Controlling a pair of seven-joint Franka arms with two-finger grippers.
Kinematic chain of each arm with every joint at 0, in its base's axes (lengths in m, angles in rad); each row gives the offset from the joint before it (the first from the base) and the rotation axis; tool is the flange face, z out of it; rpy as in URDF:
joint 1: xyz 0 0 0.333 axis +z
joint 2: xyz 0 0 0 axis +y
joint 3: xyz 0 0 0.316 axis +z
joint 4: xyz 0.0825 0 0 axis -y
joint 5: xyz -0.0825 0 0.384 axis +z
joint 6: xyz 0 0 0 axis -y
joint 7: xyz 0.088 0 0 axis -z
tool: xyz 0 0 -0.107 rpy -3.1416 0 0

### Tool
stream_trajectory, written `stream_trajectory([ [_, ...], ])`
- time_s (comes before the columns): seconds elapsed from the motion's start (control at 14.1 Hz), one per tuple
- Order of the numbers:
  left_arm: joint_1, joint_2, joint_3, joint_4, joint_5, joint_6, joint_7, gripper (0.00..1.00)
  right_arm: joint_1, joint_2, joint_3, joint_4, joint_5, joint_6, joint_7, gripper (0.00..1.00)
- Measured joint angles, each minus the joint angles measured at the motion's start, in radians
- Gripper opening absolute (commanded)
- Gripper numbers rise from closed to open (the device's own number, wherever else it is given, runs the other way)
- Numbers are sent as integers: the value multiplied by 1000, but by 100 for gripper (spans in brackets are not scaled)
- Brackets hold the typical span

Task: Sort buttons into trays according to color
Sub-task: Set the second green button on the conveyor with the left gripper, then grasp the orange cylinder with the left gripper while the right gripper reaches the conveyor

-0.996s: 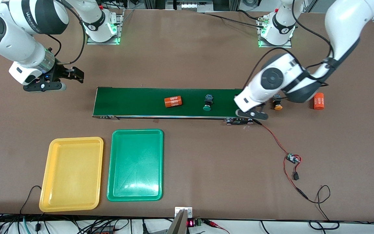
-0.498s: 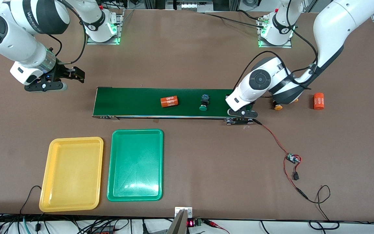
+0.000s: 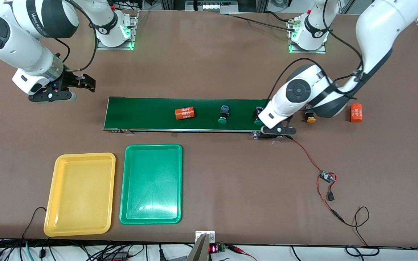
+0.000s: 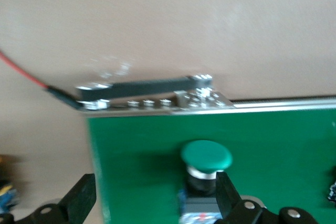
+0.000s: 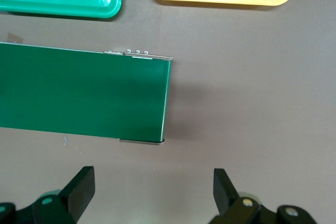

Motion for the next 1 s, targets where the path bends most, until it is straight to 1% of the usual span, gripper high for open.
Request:
stream_trajectory([
  [0.14, 17, -13, -32, 78, 0, -116, 33, 100, 1, 0, 0, 0, 0, 0, 0, 100],
  [0.43, 29, -24, -37, 217, 0, -276, 207, 100, 13, 0, 0, -4, 2, 1, 30, 100],
  [0.57, 44, -23, -35, 275, 0, -339, 306, 100, 54, 0, 2, -21, 3, 15, 101, 100],
  [0.78, 52, -25, -28, 353, 0, -389, 414, 100, 146, -1, 5, -70, 4, 81, 247, 100],
  [0.85, 49, -34, -5, 371, -2, -402, 457, 100, 175, -1, 6, -84, 4, 107, 299, 100],
  [0.92, 39, -47, 36, 381, -24, -408, 507, 100, 204, 0, 6, -94, 4, 133, 350, 100],
  [1.0, 22, -67, 102, 384, -84, -410, 568, 100, 233, 1, 7, -101, 4, 157, 391, 100],
])
